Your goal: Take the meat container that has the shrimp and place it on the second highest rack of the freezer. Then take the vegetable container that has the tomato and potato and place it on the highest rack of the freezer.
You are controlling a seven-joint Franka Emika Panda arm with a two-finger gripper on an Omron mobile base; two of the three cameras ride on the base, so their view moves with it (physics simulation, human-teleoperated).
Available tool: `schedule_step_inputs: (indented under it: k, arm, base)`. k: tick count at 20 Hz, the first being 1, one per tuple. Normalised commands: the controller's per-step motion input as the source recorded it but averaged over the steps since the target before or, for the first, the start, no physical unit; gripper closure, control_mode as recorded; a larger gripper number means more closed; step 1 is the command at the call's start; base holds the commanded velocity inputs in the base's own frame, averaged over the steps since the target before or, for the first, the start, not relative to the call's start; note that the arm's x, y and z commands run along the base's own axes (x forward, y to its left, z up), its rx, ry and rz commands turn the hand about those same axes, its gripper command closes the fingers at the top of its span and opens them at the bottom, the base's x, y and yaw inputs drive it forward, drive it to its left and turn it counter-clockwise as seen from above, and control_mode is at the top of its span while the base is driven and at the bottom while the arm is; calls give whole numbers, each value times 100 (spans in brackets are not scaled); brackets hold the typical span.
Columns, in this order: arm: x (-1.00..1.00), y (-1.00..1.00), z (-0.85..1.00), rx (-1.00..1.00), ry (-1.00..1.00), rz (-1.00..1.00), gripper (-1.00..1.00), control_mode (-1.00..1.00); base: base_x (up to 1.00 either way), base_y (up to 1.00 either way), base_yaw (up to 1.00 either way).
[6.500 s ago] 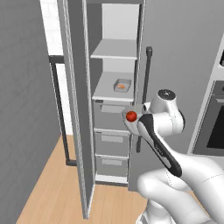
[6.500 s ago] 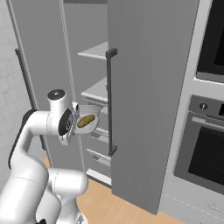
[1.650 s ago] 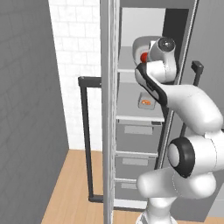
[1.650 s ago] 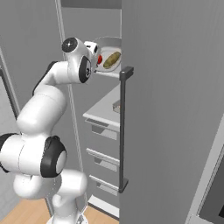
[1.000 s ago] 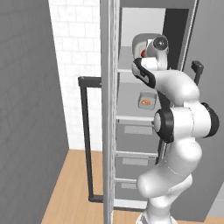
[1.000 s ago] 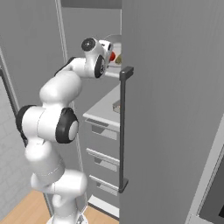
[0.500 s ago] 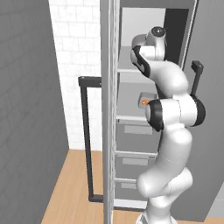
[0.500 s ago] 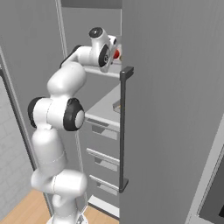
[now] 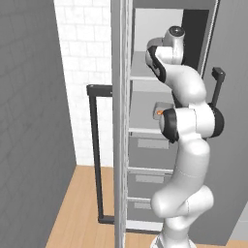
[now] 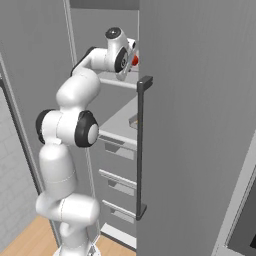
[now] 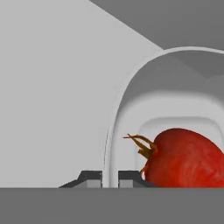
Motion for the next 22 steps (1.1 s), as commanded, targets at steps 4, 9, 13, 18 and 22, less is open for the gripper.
schedule_step_inputs:
  k: [4, 9, 13, 18, 22]
  arm:
    - [0, 0, 0, 0, 0, 0, -100, -100]
    - [0, 0, 0, 0, 0, 0, -100, -100]
    - [-37, 0, -7, 0, -16, -6, -100, -100]
    - [-98, 9, -26, 0, -48, -6, -100, -100]
    - [-89, 39, 4, -2, -63, -4, -100, -100]
  base:
    - [0, 0, 0]
    - [0, 0, 0]
    - [0, 0, 0]
    - [0, 0, 0]
    - [0, 0, 0]
